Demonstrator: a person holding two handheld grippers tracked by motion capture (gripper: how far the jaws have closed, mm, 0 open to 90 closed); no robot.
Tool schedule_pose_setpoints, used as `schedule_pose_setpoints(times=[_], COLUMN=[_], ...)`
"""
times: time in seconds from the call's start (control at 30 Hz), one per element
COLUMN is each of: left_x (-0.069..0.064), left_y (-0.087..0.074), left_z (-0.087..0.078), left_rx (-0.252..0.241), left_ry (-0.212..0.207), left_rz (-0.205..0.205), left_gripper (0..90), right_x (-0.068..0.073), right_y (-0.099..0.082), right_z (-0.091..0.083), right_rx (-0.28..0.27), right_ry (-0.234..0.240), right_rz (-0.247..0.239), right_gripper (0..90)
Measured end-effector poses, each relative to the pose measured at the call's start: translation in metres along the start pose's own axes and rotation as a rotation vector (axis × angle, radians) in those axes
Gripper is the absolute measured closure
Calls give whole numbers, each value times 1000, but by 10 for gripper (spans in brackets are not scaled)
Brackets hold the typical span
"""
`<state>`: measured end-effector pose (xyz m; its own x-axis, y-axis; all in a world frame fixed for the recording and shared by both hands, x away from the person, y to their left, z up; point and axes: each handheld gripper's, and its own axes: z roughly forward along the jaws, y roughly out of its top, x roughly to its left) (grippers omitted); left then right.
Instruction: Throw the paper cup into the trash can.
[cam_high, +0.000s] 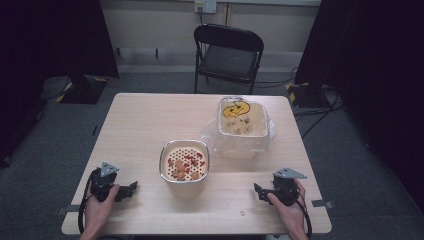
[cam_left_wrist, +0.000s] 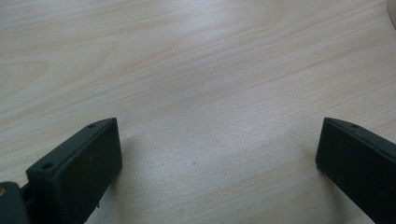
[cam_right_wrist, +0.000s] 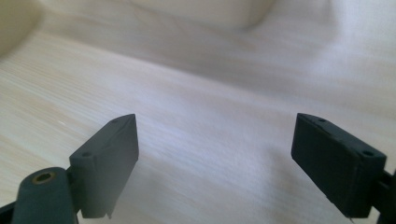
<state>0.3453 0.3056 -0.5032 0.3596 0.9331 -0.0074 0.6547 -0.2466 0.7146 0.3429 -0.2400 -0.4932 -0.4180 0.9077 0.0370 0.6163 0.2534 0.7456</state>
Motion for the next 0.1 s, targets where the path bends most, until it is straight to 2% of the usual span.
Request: schedule_pose_setpoints(times=[0.1], left_x=[0], left_y=[0], left_z=[0], left_rx=[0], left_ry=[0], left_rz=[0], left_gripper=[0], right_x=[-2], right_y=[-3], right_z=[3], right_rx=[15], right_ry=[-13], right_rz=[-6], right_gripper=[146])
